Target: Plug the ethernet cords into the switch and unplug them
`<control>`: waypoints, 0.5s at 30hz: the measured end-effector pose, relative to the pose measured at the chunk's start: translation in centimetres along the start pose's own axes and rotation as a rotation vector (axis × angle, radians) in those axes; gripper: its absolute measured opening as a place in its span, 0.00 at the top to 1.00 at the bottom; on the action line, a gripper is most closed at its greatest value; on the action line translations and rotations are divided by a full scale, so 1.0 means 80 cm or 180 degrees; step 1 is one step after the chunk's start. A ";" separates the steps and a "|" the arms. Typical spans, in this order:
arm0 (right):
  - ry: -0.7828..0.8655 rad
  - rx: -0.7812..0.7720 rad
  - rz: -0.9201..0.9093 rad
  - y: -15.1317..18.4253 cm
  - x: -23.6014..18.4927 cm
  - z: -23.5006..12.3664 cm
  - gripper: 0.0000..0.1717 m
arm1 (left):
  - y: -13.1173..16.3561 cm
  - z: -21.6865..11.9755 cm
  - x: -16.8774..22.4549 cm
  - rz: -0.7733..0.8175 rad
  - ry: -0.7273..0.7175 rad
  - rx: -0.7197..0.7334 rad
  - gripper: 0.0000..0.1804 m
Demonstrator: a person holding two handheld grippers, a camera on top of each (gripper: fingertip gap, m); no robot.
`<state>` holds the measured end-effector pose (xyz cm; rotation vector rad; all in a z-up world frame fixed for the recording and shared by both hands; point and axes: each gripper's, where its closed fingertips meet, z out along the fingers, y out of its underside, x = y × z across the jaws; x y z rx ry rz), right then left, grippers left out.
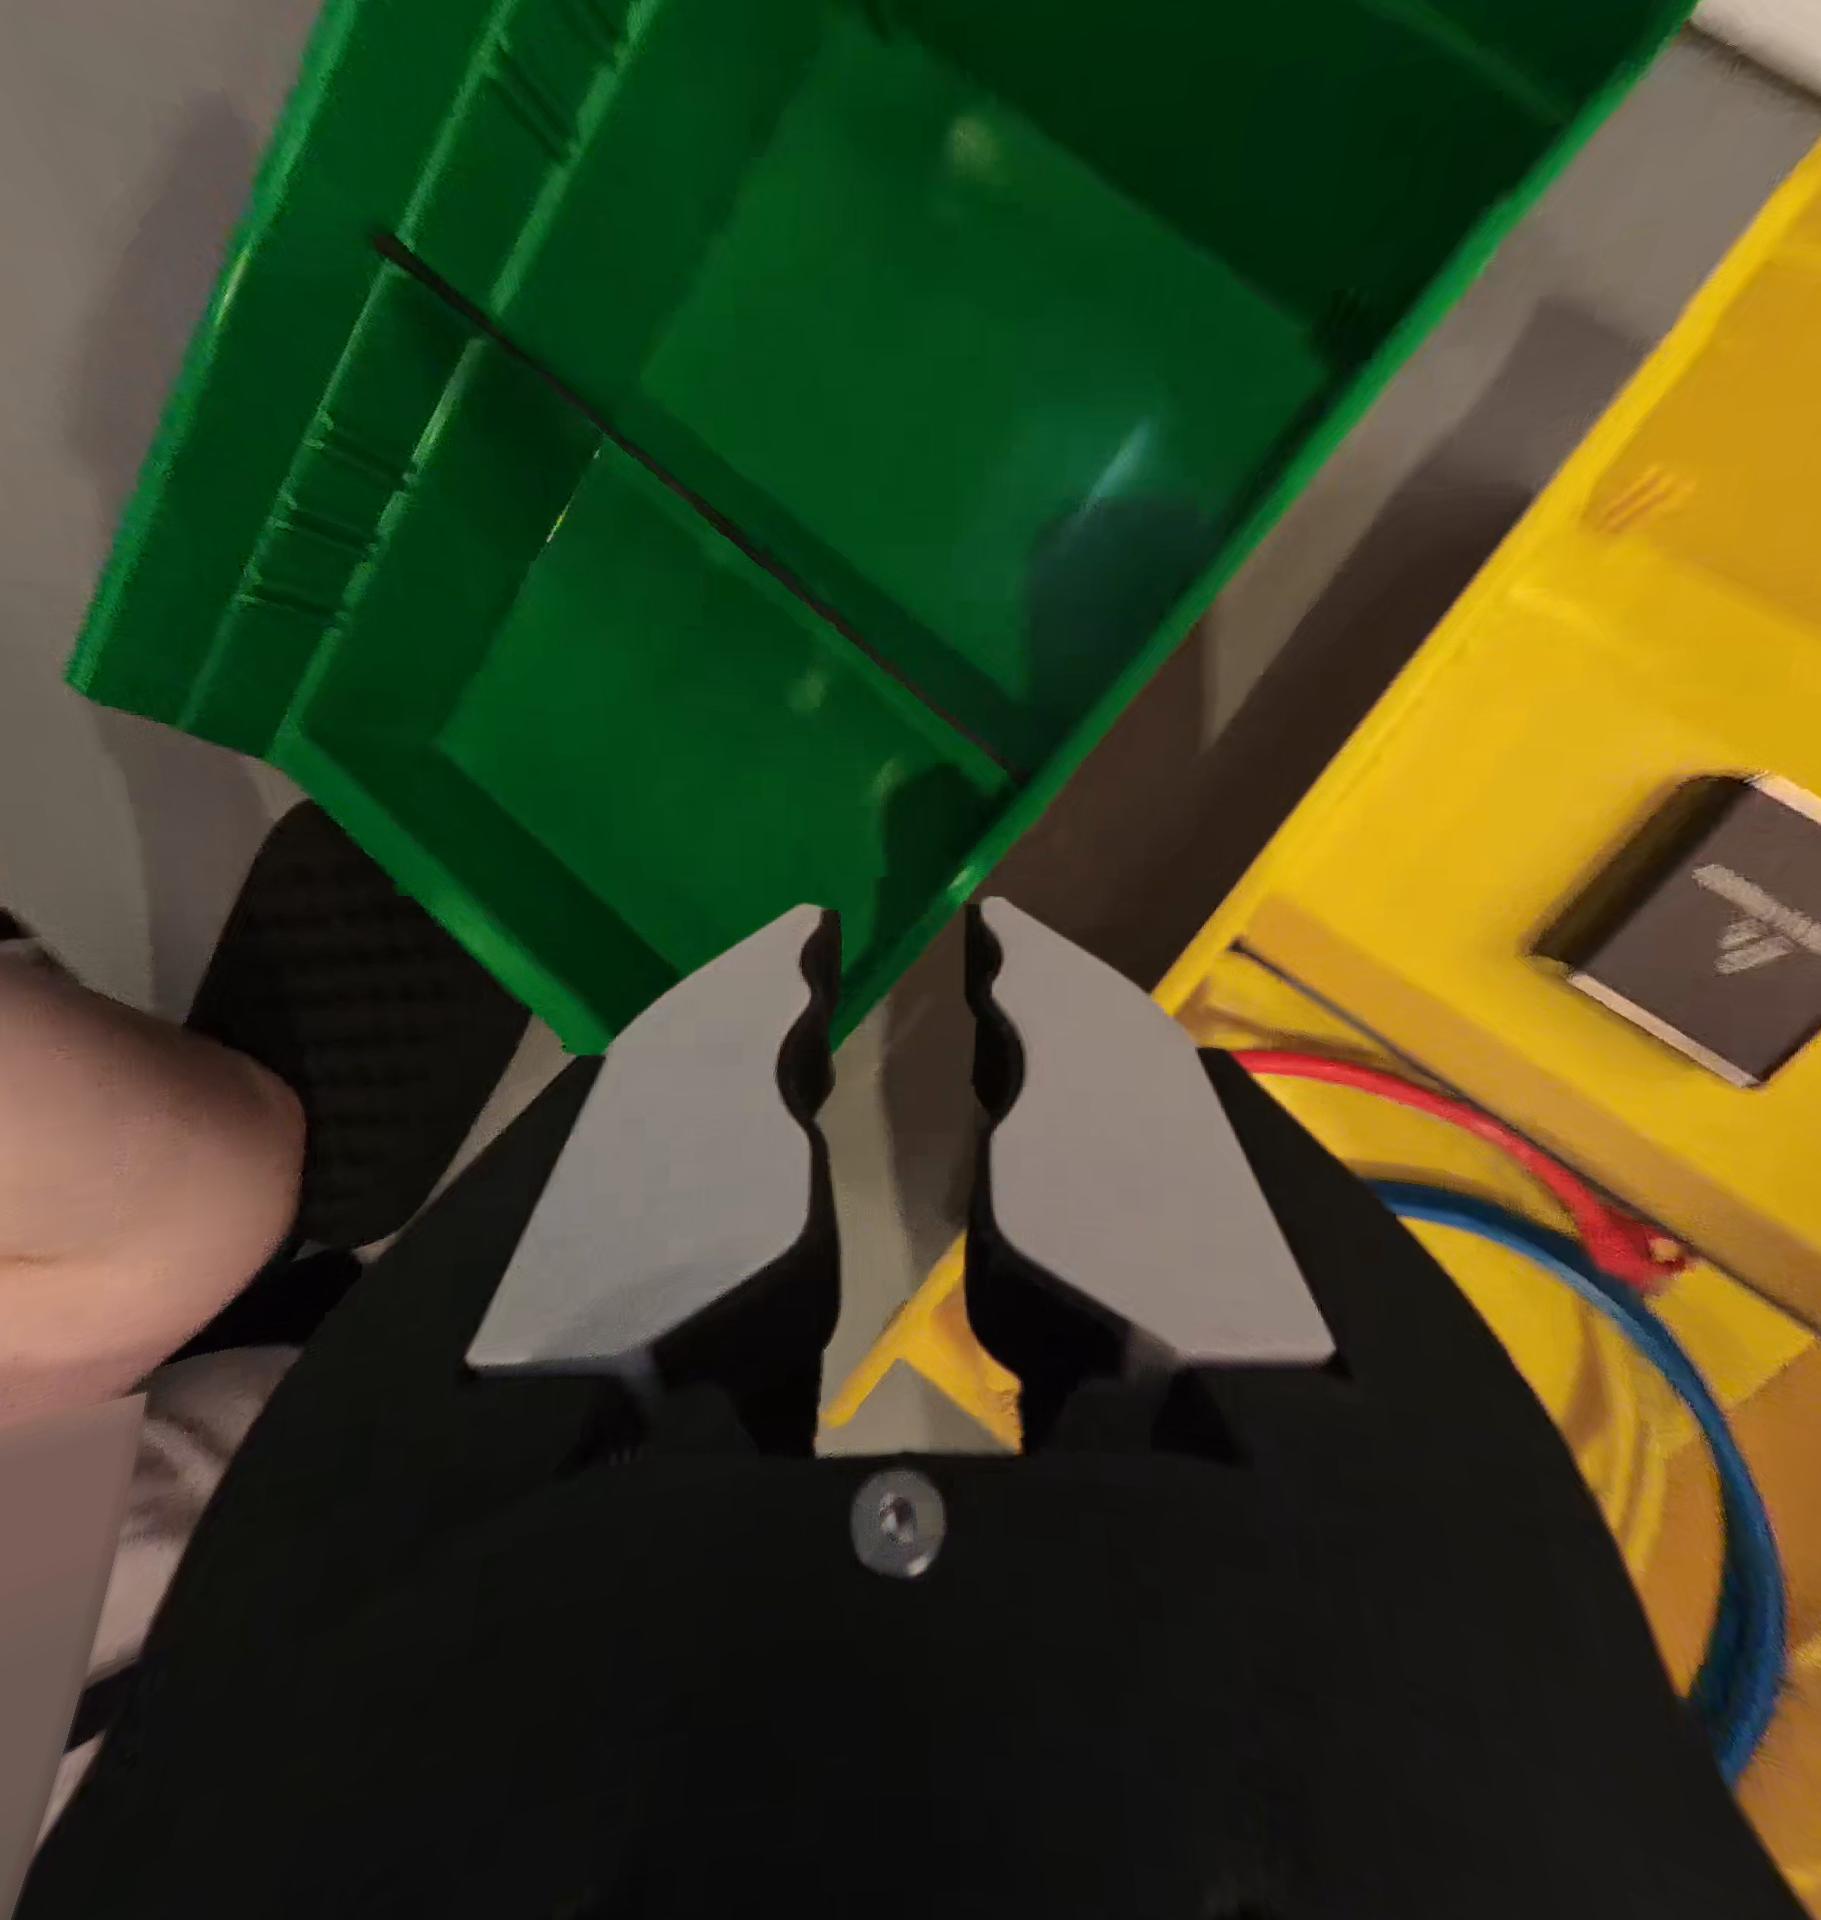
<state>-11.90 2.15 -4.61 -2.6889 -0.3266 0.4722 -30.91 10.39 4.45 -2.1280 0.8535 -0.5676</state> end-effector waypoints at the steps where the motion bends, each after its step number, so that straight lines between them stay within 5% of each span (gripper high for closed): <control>1: -0.0066 -0.0141 0.0133 0.004 -0.005 0.004 0.89 | -0.001 0.000 -0.001 0.0031 -0.0029 0.0017 0.89; 8: 0.0267 -0.0254 0.0652 -0.005 0.013 0.012 0.99 | -0.014 -0.005 0.009 0.0091 0.0115 0.0185 0.89; 9: 0.0343 -0.0309 0.0618 -0.003 0.014 0.012 0.98 | -0.015 -0.007 0.009 0.0123 0.0113 0.0194 0.88; 11: 0.0715 -0.0532 0.0342 0.003 0.026 0.009 0.80 | -0.017 -0.012 0.013 0.0166 0.0148 0.0243 0.89; 15: 0.0799 -0.0530 0.0264 -0.007 0.020 0.023 0.83 | -0.025 -0.022 0.018 0.0212 0.0236 0.0388 0.89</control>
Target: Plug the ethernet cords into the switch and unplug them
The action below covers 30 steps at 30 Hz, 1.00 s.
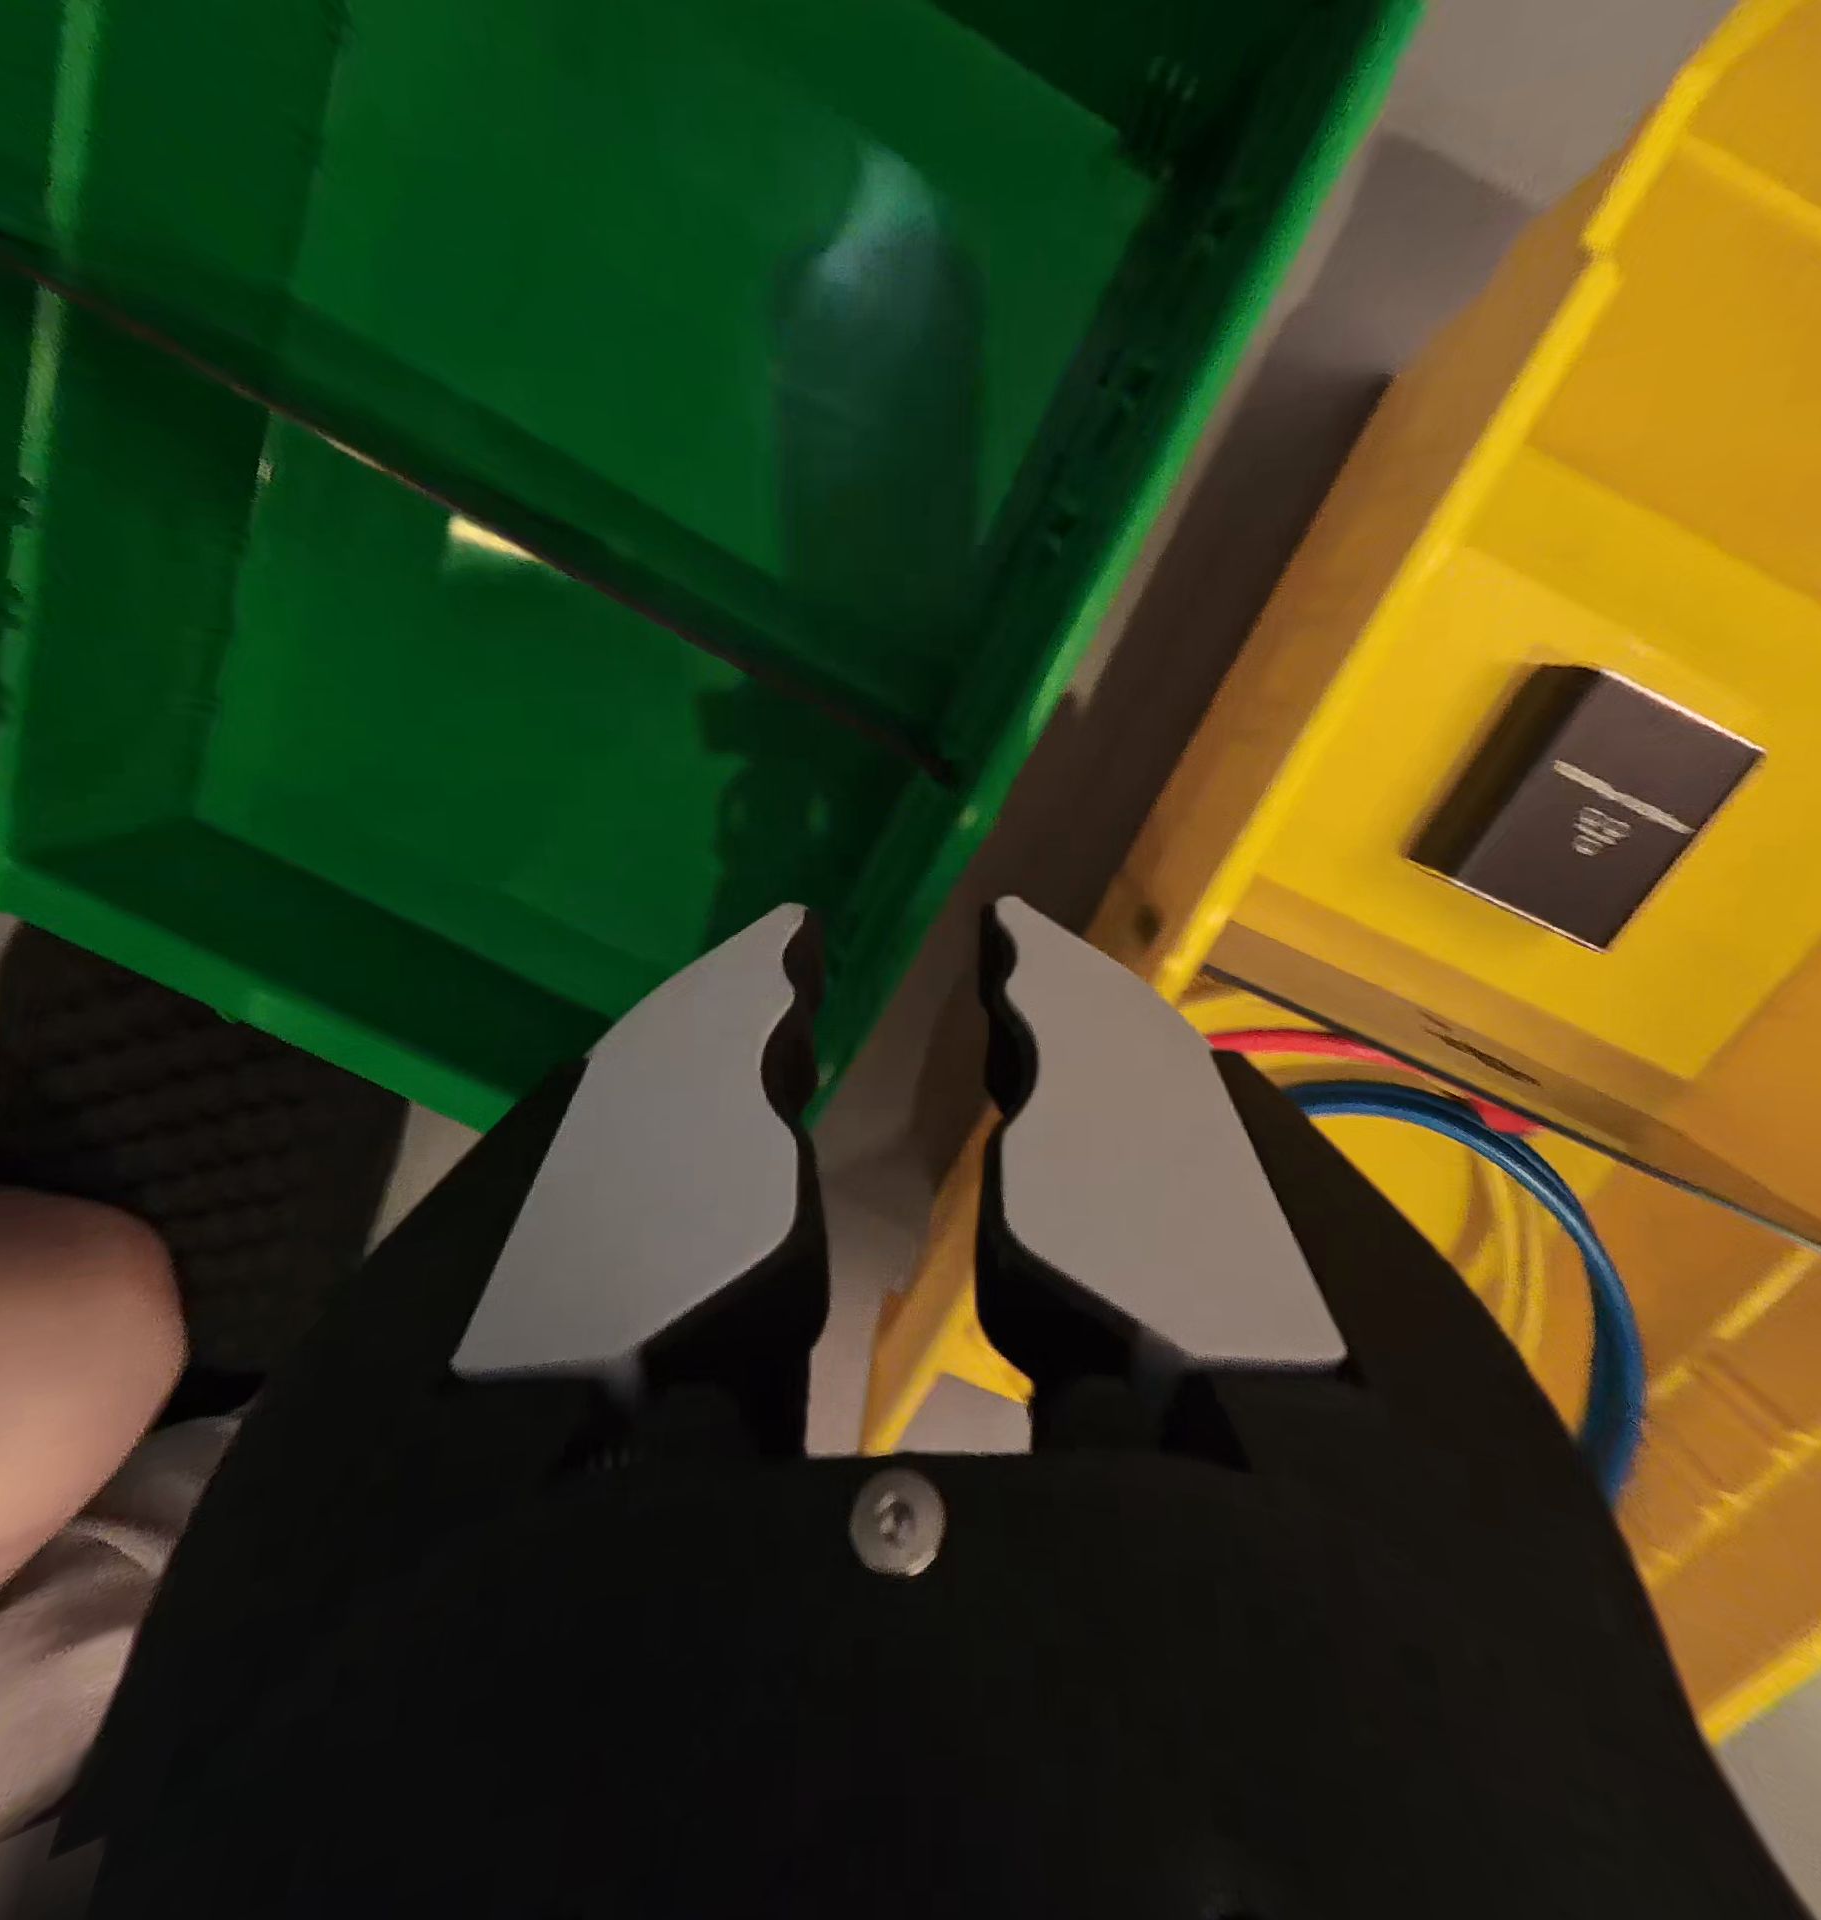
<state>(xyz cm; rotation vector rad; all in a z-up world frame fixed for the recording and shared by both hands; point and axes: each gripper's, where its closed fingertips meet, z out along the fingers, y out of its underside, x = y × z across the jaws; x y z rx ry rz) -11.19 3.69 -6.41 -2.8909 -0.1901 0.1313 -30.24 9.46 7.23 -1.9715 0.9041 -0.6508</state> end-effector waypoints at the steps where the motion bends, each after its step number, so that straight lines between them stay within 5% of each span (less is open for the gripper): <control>1: -0.0024 0.0007 0.0039 -0.003 -0.005 0.005 0.84 | -0.002 -0.002 0.000 -0.0002 0.0008 0.0038 0.90; 6: -0.0111 0.0122 0.0165 -0.023 -0.012 0.020 0.92 | -0.002 -0.008 -0.005 -0.0053 0.0055 0.0095 0.91; 11: -0.0135 -0.0180 0.0194 -0.016 -0.019 0.052 0.85 | -0.004 -0.016 -0.011 -0.0105 0.0055 0.0196 0.92; 20: -0.0332 -0.0470 0.0388 -0.018 -0.020 0.074 0.95 | -0.019 -0.023 -0.016 0.0088 -0.0097 0.0387 0.91; 25: -0.0470 -0.0588 0.0400 -0.022 -0.026 0.068 0.96 | -0.049 -0.030 -0.029 0.0163 -0.0564 0.0762 0.67; 30: -0.0638 -0.0532 0.0265 -0.040 -0.037 0.044 0.96 | -0.061 -0.040 -0.058 0.0308 -0.1321 0.0834 0.62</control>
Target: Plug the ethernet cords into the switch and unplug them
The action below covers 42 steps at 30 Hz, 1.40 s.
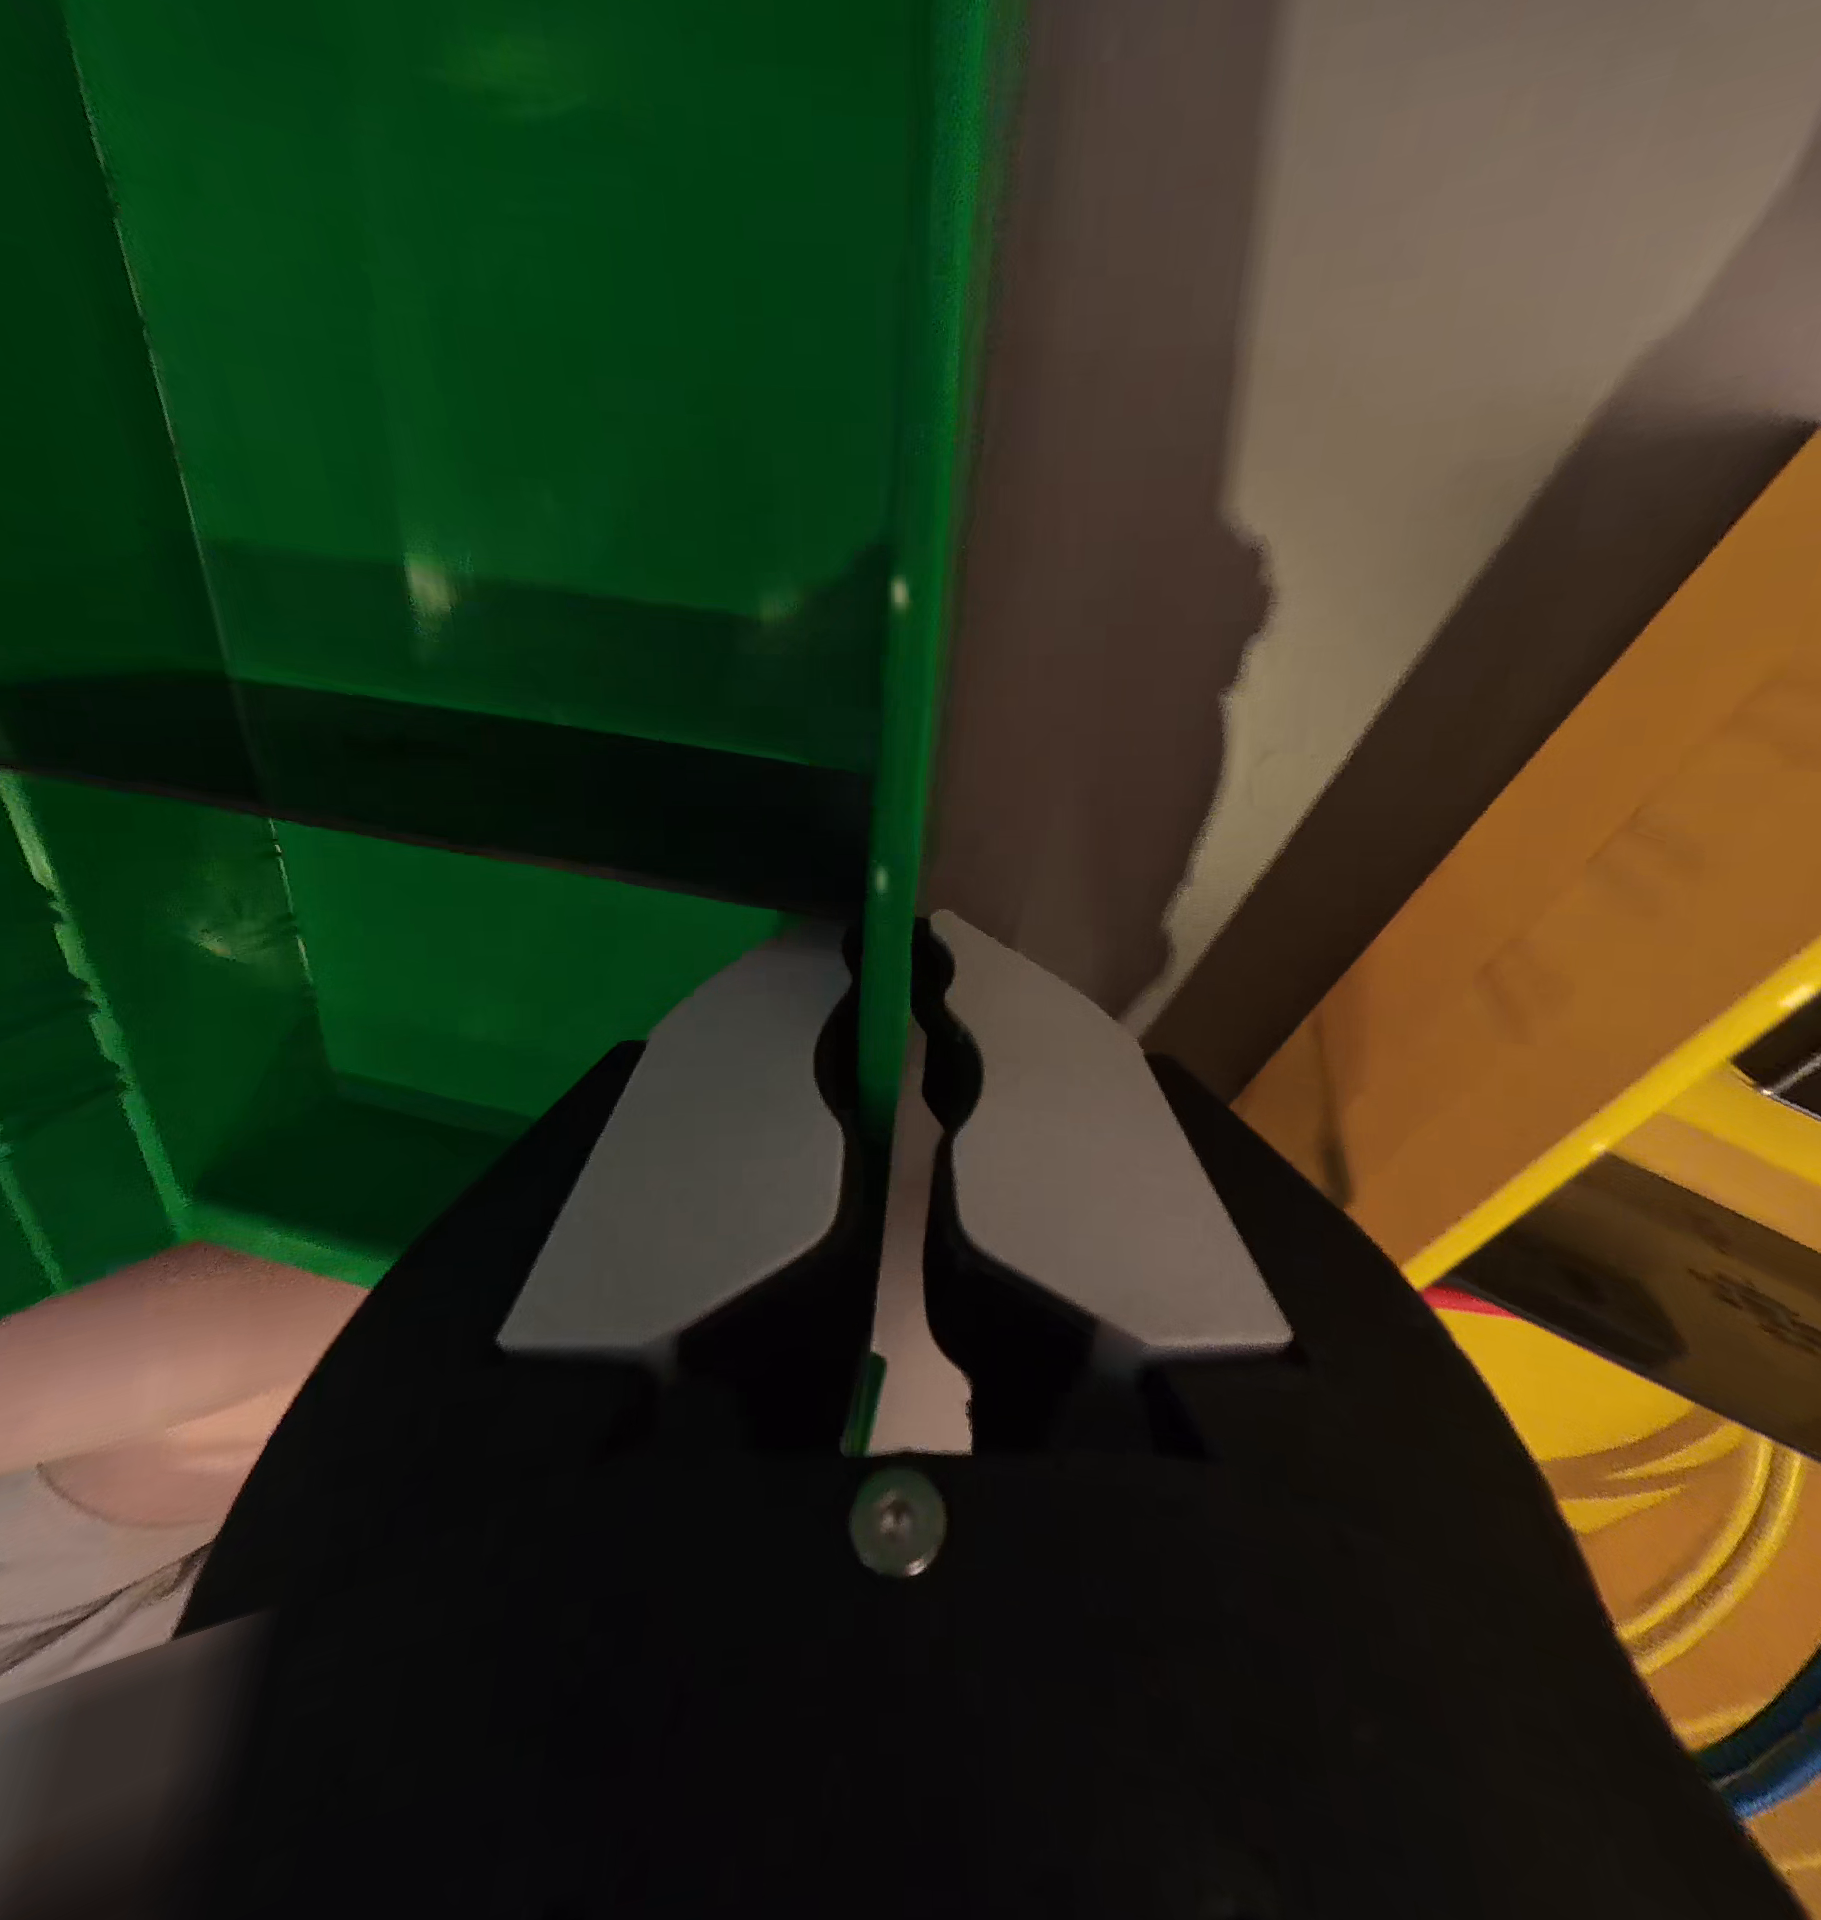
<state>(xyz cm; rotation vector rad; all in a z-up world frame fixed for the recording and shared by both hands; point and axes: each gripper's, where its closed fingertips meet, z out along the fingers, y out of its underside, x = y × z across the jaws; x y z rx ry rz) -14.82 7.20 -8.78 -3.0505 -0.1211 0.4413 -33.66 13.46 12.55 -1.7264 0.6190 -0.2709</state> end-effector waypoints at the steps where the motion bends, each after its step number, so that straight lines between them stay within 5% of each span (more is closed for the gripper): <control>1: -0.0021 0.0023 -0.0031 -0.002 -0.003 -0.007 0.96 | -0.006 -0.002 -0.004 0.0053 -0.0125 0.0074 0.61; 6: 0.0013 0.0036 -0.0162 0.002 0.006 -0.054 0.97 | -0.029 -0.018 -0.005 0.0142 -0.0419 0.0377 0.59; 14: -0.0309 0.0346 0.0233 0.051 0.077 -0.159 0.96 | -0.024 -0.013 0.028 0.0297 -0.0217 0.0166 0.56; 19: -0.0574 0.0820 0.0545 0.093 0.164 -0.246 0.97 | -0.010 0.006 0.065 0.0315 0.0186 -0.0076 0.56; 23: -0.0307 0.0993 0.0849 0.154 0.287 -0.292 0.97 | 0.004 0.027 0.109 0.0383 0.0612 -0.0309 0.59; 30: 0.0043 0.0879 0.1484 0.271 0.470 -0.286 0.96 | 0.009 0.067 0.263 -0.0386 0.2397 -0.0438 0.66; 36: -0.0196 0.0974 0.1704 0.319 0.548 -0.247 0.96 | 0.079 0.106 0.358 -0.0246 0.2761 -0.1211 0.65; 42: -0.0219 0.0996 0.1631 0.332 0.597 -0.207 0.95 | 0.128 0.157 0.380 -0.0139 0.2620 -0.2204 0.71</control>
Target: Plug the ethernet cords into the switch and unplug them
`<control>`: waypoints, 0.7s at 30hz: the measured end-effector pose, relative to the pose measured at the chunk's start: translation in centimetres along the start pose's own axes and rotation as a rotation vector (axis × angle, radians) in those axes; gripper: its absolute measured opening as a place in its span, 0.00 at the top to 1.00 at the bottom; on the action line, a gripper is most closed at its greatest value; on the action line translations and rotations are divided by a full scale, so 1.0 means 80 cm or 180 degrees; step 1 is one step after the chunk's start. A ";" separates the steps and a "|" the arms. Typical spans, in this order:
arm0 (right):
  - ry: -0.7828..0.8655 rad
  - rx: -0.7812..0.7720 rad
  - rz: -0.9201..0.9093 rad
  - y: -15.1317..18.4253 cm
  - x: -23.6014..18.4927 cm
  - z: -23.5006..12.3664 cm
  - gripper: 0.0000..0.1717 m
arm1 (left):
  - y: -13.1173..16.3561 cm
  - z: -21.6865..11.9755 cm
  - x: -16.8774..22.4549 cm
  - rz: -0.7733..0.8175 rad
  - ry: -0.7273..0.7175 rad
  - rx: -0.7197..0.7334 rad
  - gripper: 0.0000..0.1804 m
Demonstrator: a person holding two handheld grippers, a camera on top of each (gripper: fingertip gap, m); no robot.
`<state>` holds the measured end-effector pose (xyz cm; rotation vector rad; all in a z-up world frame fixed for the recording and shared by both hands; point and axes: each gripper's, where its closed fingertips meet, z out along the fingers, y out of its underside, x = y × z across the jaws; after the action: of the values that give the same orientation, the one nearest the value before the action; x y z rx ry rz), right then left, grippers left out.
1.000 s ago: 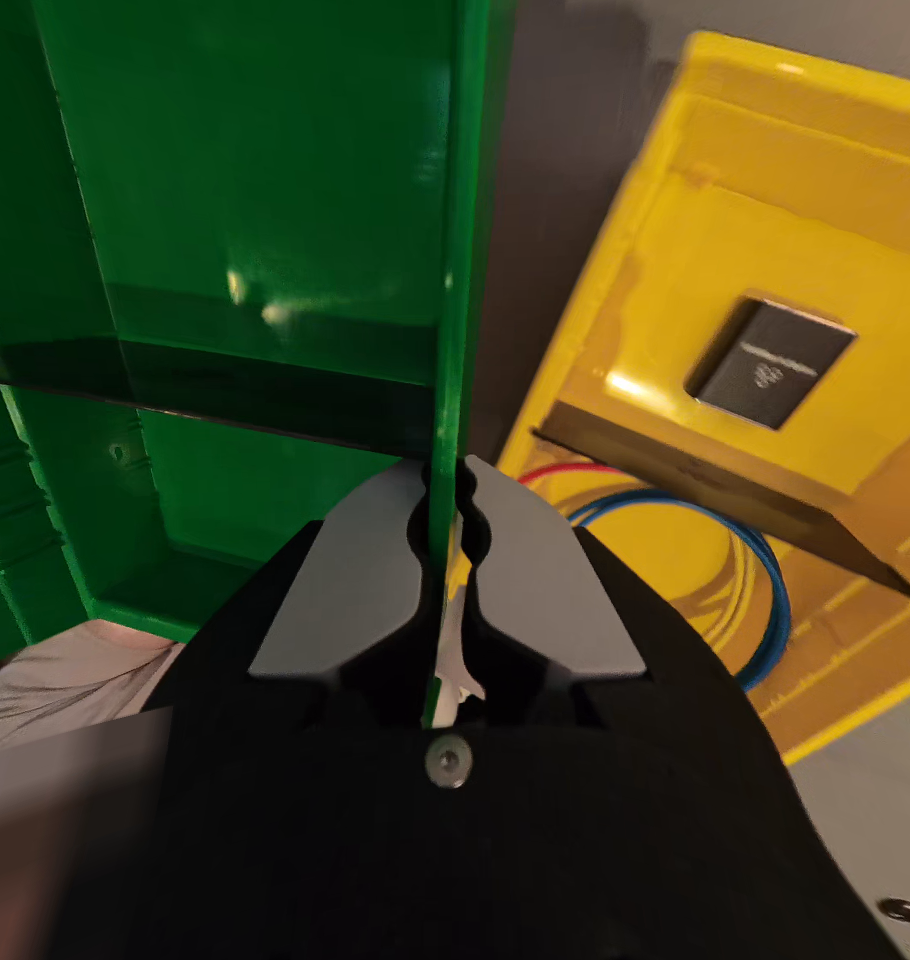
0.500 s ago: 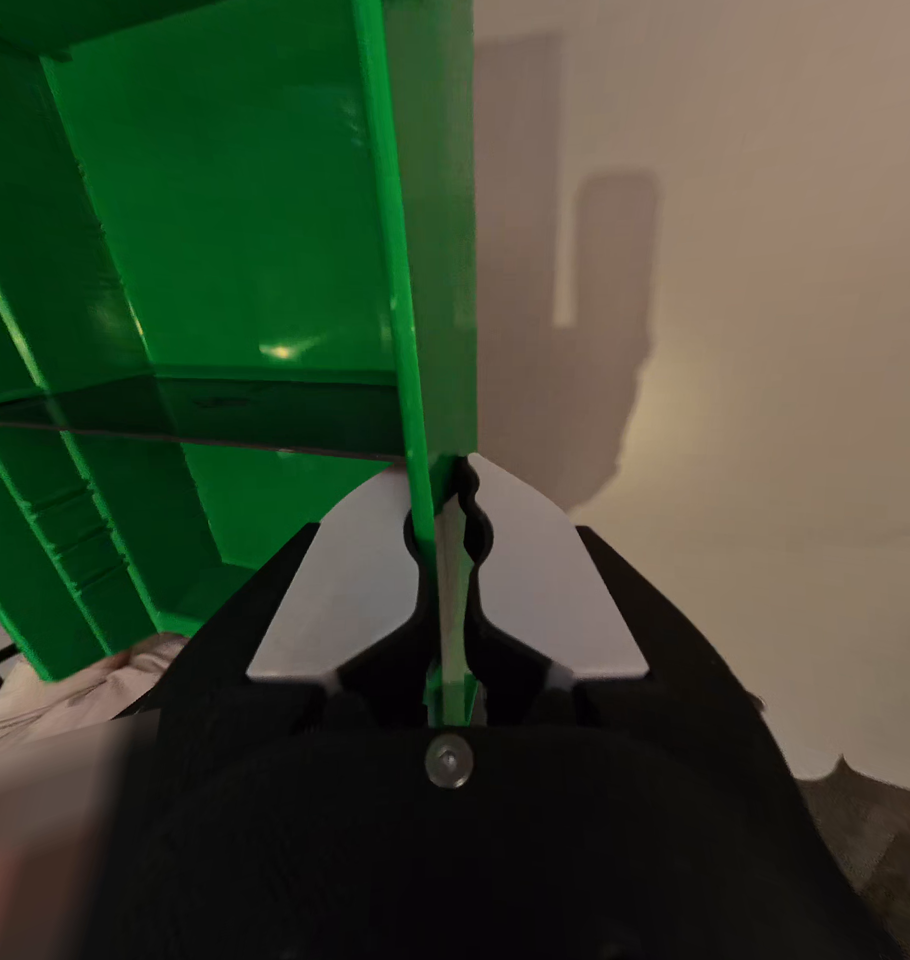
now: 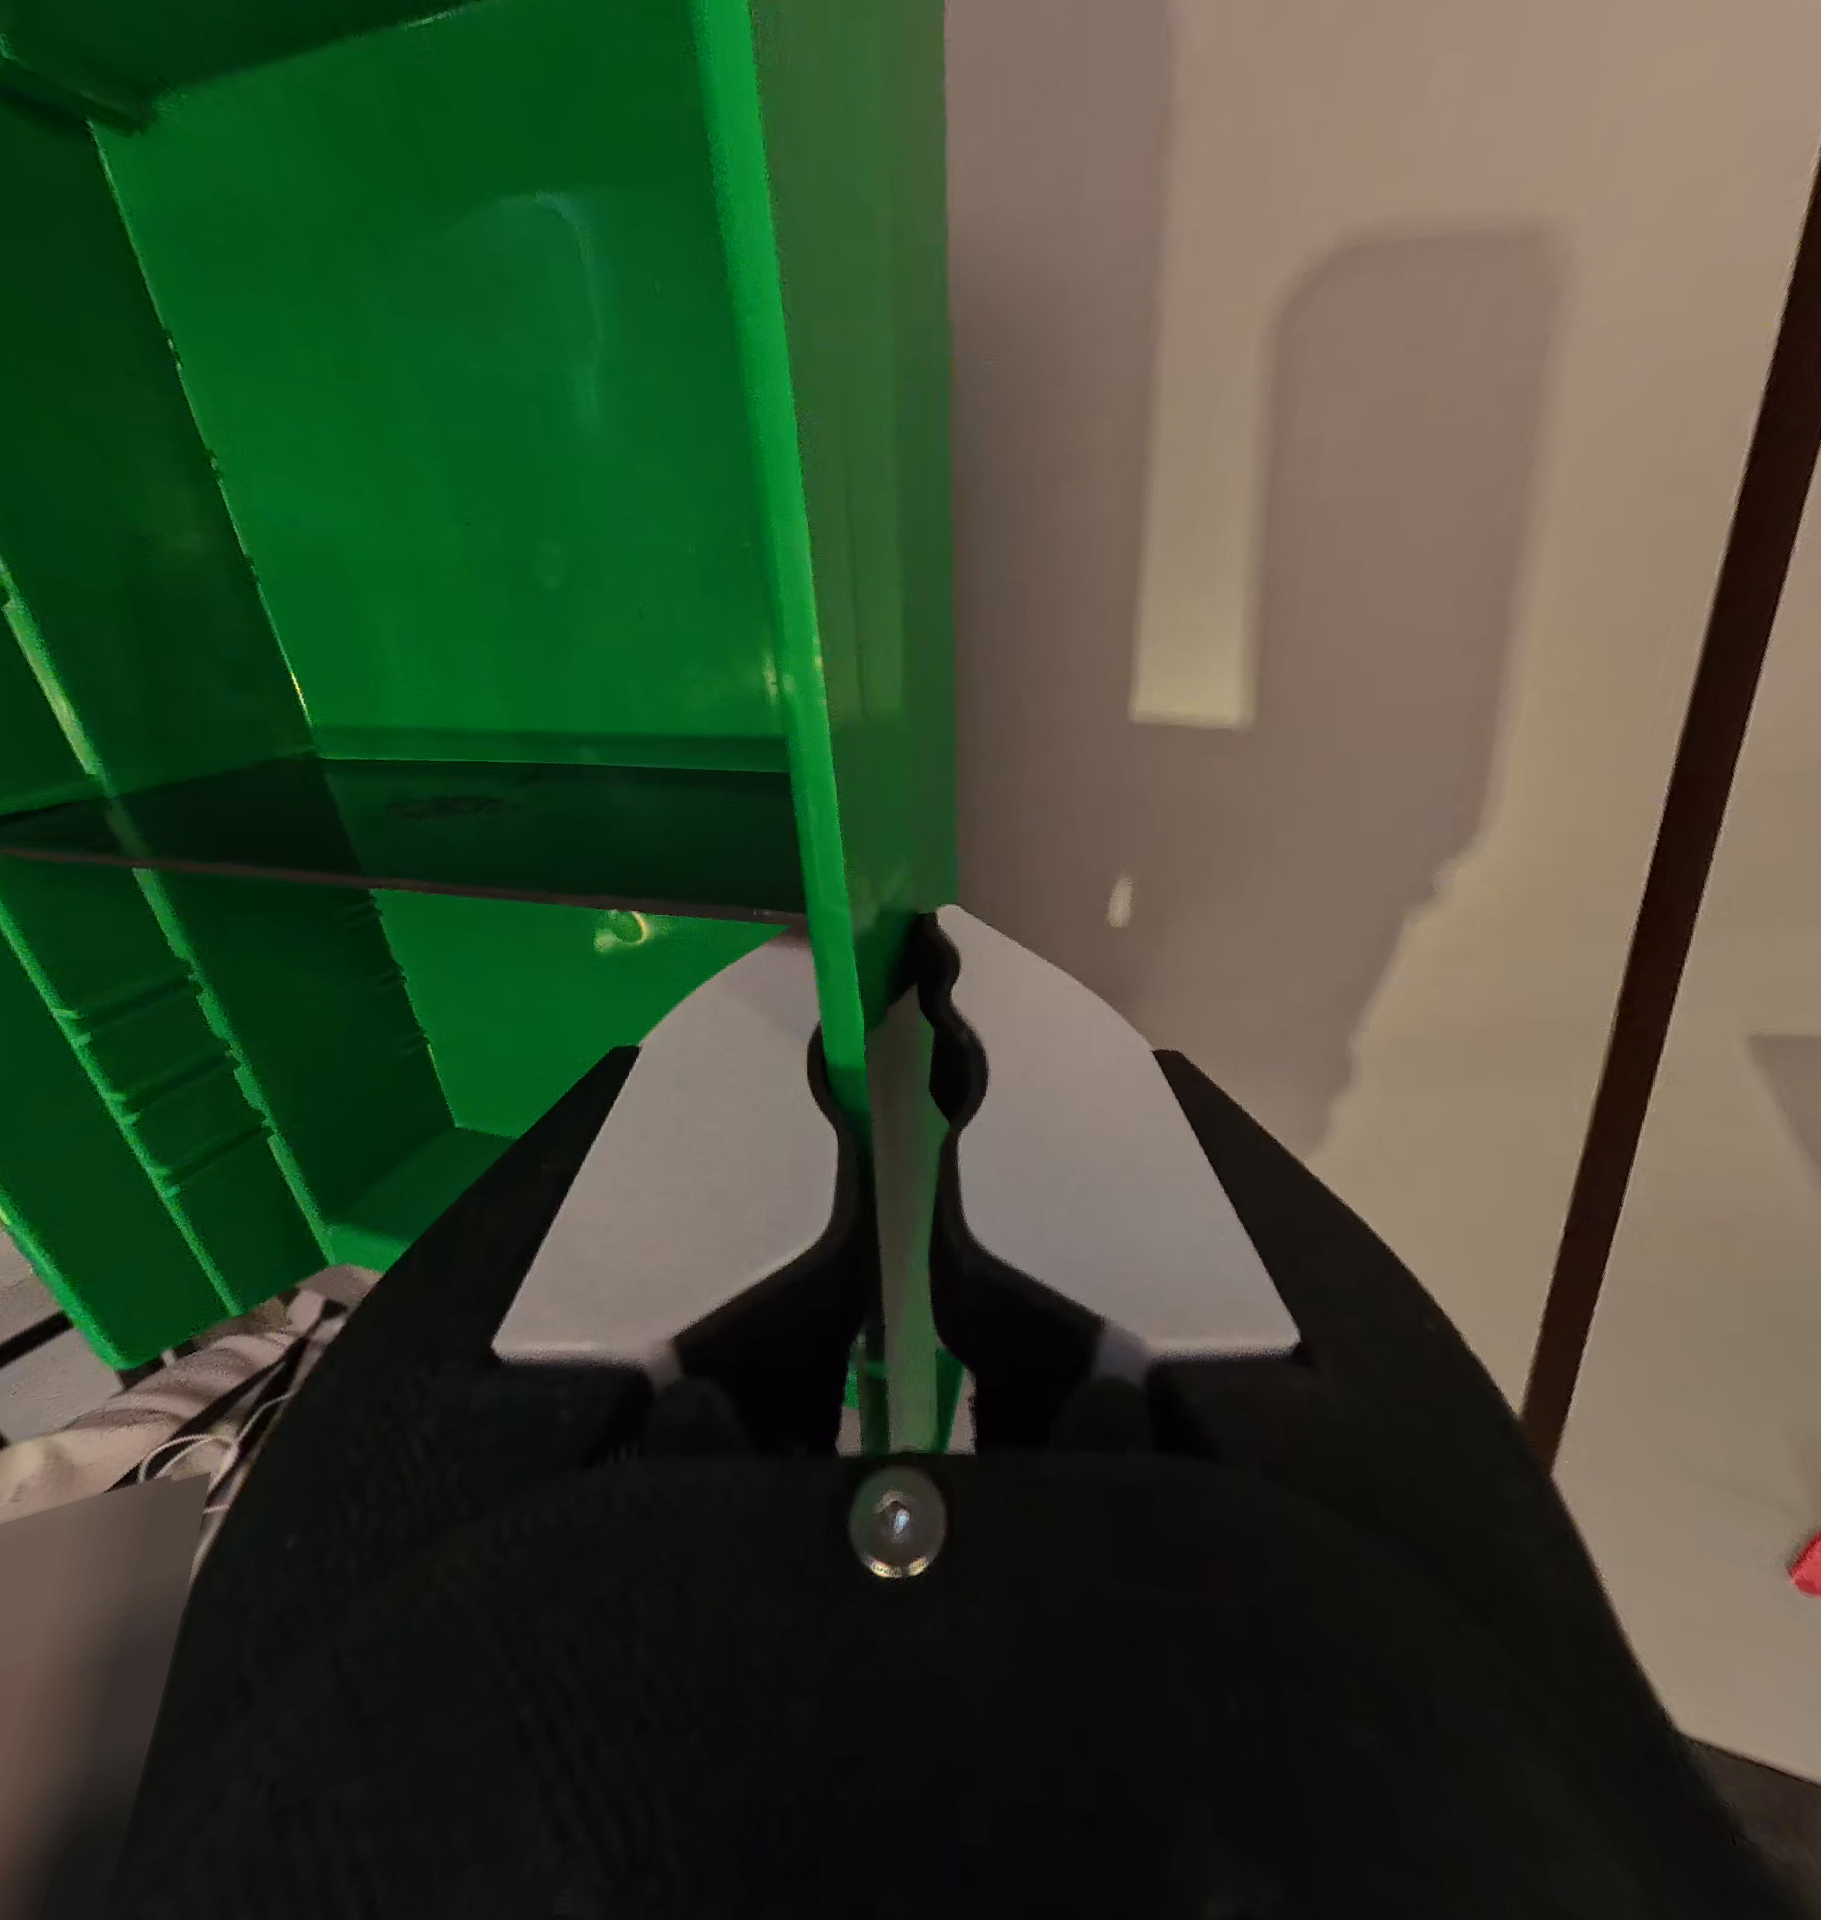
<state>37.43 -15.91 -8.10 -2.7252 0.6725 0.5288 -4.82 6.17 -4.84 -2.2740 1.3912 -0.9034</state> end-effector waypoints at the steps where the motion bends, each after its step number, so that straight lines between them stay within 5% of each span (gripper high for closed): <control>1: -0.0011 -0.0033 -0.0017 0.000 0.004 0.008 0.95 | -0.001 0.002 0.002 -0.0062 0.0030 -0.0142 0.71; 7: 0.0079 -0.0195 -0.0110 -0.004 0.025 0.046 0.95 | 0.003 0.002 -0.034 -0.0102 -0.0784 -0.0833 0.68; 10: 0.0060 -0.0157 -0.0149 -0.010 0.025 0.050 0.95 | 0.005 0.021 -0.012 -0.0488 -0.0579 -0.1142 0.71; 14: 0.0091 -0.0176 -0.0119 -0.010 0.025 0.050 0.95 | 0.023 0.042 -0.021 -0.0086 -0.0922 -0.1792 0.78; 21: 0.0387 -0.0236 -0.0217 -0.003 -0.002 0.058 0.95 | 0.014 0.044 -0.026 -0.0371 -0.0604 -0.1829 0.93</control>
<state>36.16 -13.97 -12.17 -2.8569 0.5974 0.3817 -3.92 7.30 -8.79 -2.7885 1.5937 -0.3191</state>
